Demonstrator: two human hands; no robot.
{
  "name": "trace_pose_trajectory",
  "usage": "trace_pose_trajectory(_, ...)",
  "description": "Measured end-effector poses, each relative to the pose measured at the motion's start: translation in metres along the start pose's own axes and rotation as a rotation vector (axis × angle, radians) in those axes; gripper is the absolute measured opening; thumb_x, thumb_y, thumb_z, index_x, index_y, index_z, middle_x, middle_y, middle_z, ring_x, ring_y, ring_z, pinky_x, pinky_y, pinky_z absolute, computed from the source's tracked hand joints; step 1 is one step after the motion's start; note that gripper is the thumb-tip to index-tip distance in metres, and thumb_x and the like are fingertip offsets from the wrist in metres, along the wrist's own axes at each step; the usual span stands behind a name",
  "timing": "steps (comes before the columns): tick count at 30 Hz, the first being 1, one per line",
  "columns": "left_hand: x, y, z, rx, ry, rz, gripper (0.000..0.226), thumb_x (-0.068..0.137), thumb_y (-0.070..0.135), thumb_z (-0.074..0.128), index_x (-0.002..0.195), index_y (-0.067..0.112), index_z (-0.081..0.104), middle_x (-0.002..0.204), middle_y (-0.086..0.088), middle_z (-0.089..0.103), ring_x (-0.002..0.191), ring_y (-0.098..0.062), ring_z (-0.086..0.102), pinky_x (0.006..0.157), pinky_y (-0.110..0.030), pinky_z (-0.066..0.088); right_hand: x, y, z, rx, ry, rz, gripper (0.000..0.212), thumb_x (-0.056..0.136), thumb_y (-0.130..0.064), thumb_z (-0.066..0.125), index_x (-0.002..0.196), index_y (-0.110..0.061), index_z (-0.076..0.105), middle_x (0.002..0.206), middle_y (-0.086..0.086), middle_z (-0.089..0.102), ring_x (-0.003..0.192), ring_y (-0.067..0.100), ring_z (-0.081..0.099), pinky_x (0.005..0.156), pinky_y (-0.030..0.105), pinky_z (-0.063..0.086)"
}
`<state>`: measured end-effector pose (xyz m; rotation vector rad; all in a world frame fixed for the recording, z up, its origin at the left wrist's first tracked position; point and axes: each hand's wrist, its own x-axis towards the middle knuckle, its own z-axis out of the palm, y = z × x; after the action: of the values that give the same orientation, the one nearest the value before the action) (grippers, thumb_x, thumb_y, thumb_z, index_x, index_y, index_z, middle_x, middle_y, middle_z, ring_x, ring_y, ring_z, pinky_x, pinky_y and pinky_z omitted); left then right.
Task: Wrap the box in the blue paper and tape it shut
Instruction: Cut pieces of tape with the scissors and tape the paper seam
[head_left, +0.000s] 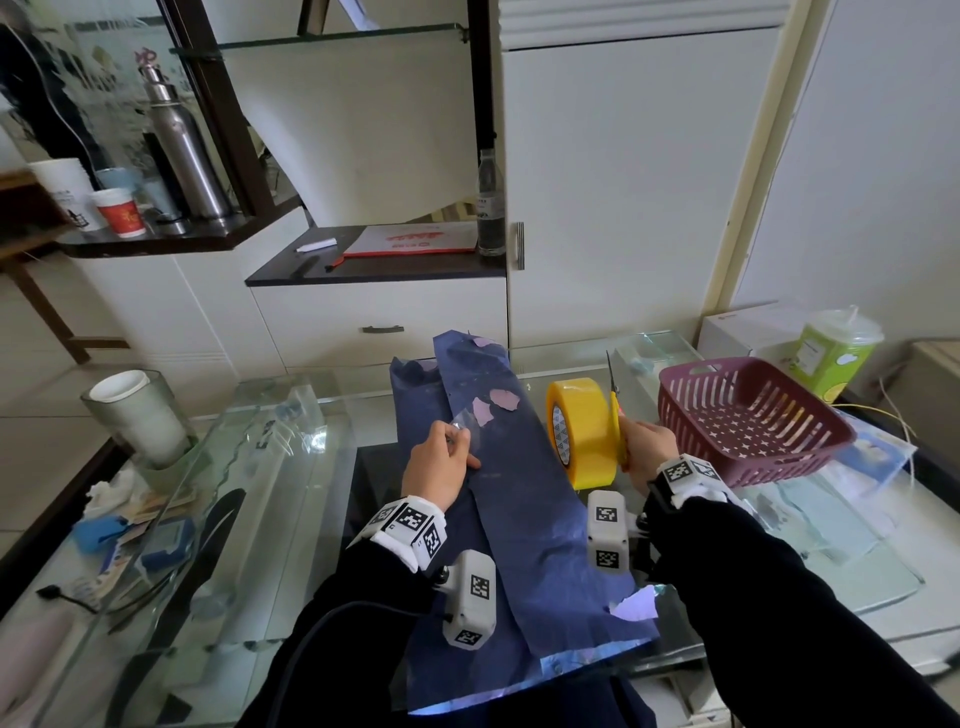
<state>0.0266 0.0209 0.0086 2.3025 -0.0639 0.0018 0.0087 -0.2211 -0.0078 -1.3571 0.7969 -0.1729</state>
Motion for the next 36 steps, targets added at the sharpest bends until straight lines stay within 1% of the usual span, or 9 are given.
trace_pose_trajectory(3, 0.001, 0.001, 0.001, -0.007, 0.0, 0.001, 0.019, 0.099, 0.035, 0.036, 0.095, 0.018, 0.043, 0.086, 0.0, 0.074, 0.103, -0.023, 0.06, 0.091, -0.034, 0.042, 0.004, -0.001, 0.002, -0.033, 0.06, 0.045, 0.042, 0.083, -0.038, 0.068, 0.062, -0.005, 0.053, 0.059, 0.012, 0.047, 0.05, 0.023, 0.041, 0.052, 0.028, 0.038)
trace_pose_trajectory(6, 0.002, 0.001, 0.0, -0.006, -0.003, 0.006, 0.019, 0.099, 0.035, 0.036, 0.095, 0.017, 0.043, 0.086, 0.0, 0.074, 0.102, -0.023, 0.06, 0.091, -0.034, 0.043, 0.022, 0.006, -0.001, -0.106, 0.135, 0.098, 0.062, 0.059, -0.058, 0.074, 0.092, -0.006, 0.063, 0.087, 0.016, 0.059, 0.061, 0.026, 0.05, 0.058, 0.032, 0.039)
trace_pose_trajectory(8, 0.003, 0.001, -0.002, -0.008, 0.004, 0.009, 0.019, 0.099, 0.035, 0.036, 0.095, 0.017, 0.043, 0.086, -0.001, 0.074, 0.102, -0.023, 0.061, 0.091, -0.033, 0.043, 0.012, -0.001, 0.001, -0.255, 0.208, 0.093, 0.055, 0.077, -0.043, 0.069, 0.11, 0.001, 0.061, 0.105, 0.022, 0.062, 0.087, 0.033, 0.062, 0.071, 0.037, 0.044)
trace_pose_trajectory(10, 0.004, -0.001, -0.005, -0.015, 0.014, 0.004, 0.019, 0.099, 0.035, 0.036, 0.095, 0.017, 0.043, 0.086, -0.002, 0.074, 0.101, -0.023, 0.061, 0.09, -0.033, 0.043, 0.004, -0.004, 0.003, -0.431, 0.274, 0.047, 0.04, 0.092, -0.021, 0.057, 0.116, 0.011, 0.057, 0.118, 0.025, 0.06, 0.112, 0.037, 0.057, 0.09, 0.037, 0.043)
trace_pose_trajectory(13, 0.005, -0.001, -0.004, -0.017, 0.007, 0.004, 0.019, 0.099, 0.035, 0.036, 0.096, 0.017, 0.043, 0.086, -0.001, 0.074, 0.101, -0.023, 0.061, 0.09, -0.032, 0.043, 0.002, -0.001, 0.006, -0.62, 0.32, -0.02, 0.03, 0.093, -0.009, 0.051, 0.114, 0.011, 0.058, 0.122, 0.027, 0.057, 0.116, 0.038, 0.053, 0.096, 0.039, 0.042)
trace_pose_trajectory(20, 0.009, 0.002, -0.01, -0.047, 0.028, 0.003, 0.018, 0.099, 0.034, 0.037, 0.095, 0.017, 0.043, 0.086, -0.001, 0.075, 0.101, -0.023, 0.06, 0.088, -0.032, 0.042, -0.001, 0.009, 0.006, -0.981, 0.186, -0.156, 0.032, 0.093, -0.008, 0.049, 0.122, 0.005, 0.052, 0.129, 0.025, 0.049, 0.122, 0.037, 0.047, 0.099, 0.037, 0.04)
trace_pose_trajectory(29, 0.015, 0.001, -0.012, -0.028, 0.043, 0.008, 0.019, 0.099, 0.034, 0.037, 0.095, 0.016, 0.042, 0.087, -0.001, 0.075, 0.102, -0.023, 0.06, 0.087, -0.03, 0.041, -0.001, 0.0, 0.01, -1.031, 0.186, -0.183, 0.026, 0.093, -0.002, 0.048, 0.116, 0.008, 0.055, 0.124, 0.025, 0.055, 0.117, 0.037, 0.054, 0.092, 0.039, 0.045)
trace_pose_trajectory(32, 0.018, 0.001, -0.012, -0.04, 0.037, -0.01, 0.019, 0.099, 0.034, 0.038, 0.094, 0.017, 0.042, 0.087, -0.002, 0.075, 0.102, -0.024, 0.06, 0.089, -0.032, 0.042, -0.002, -0.009, 0.011, -0.914, 0.236, -0.247, 0.025, 0.088, 0.001, 0.047, 0.108, 0.008, 0.06, 0.119, 0.027, 0.058, 0.11, 0.039, 0.057, 0.088, 0.038, 0.046)
trace_pose_trajectory(36, 0.023, 0.0, -0.017, -0.03, 0.034, -0.024, 0.019, 0.099, 0.035, 0.038, 0.094, 0.018, 0.042, 0.089, -0.003, 0.075, 0.103, -0.024, 0.06, 0.089, -0.031, 0.041, -0.008, -0.028, 0.026, -0.694, 0.275, -0.448, 0.028, 0.093, -0.006, 0.043, 0.114, 0.002, 0.059, 0.121, 0.025, 0.056, 0.113, 0.038, 0.053, 0.09, 0.039, 0.043)
